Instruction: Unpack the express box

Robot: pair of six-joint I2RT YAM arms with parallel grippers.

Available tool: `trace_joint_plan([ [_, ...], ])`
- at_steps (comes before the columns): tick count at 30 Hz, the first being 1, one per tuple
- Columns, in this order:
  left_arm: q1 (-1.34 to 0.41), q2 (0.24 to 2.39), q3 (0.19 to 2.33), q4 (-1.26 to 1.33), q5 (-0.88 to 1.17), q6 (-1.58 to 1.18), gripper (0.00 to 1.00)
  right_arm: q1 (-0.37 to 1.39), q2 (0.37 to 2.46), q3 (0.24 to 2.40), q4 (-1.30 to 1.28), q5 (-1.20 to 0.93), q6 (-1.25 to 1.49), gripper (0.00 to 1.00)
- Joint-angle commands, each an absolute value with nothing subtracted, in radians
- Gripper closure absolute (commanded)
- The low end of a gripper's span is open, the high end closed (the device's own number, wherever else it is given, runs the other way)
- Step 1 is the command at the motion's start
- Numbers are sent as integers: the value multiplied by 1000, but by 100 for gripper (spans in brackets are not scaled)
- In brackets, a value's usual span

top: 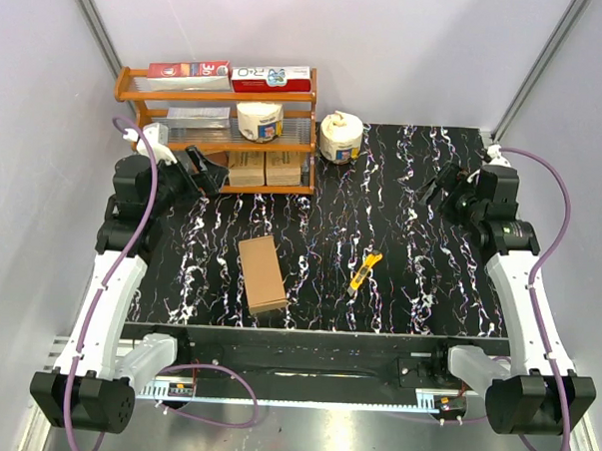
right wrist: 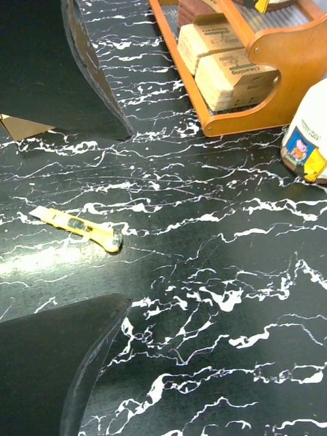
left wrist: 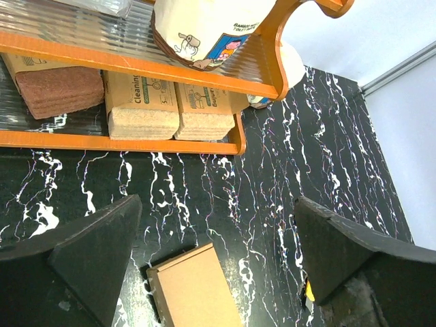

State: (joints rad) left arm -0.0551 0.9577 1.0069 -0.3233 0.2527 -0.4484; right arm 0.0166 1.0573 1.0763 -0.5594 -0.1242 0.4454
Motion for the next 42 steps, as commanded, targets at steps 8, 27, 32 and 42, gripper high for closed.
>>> trace_joint_plan([
  [8,-55,979,985,-466,195,-482,1,58,1031,991,-528,-258,451,0],
  [27,-83,868,503,-552,203,-827,25,764,1271,973,-400,97,476,25],
  [32,-106,899,469,-545,180,-836,33,876,1353,1014,-380,144,439,27],
  [42,-234,1089,443,-425,193,-873,39,1009,1514,1166,-476,310,390,25],
])
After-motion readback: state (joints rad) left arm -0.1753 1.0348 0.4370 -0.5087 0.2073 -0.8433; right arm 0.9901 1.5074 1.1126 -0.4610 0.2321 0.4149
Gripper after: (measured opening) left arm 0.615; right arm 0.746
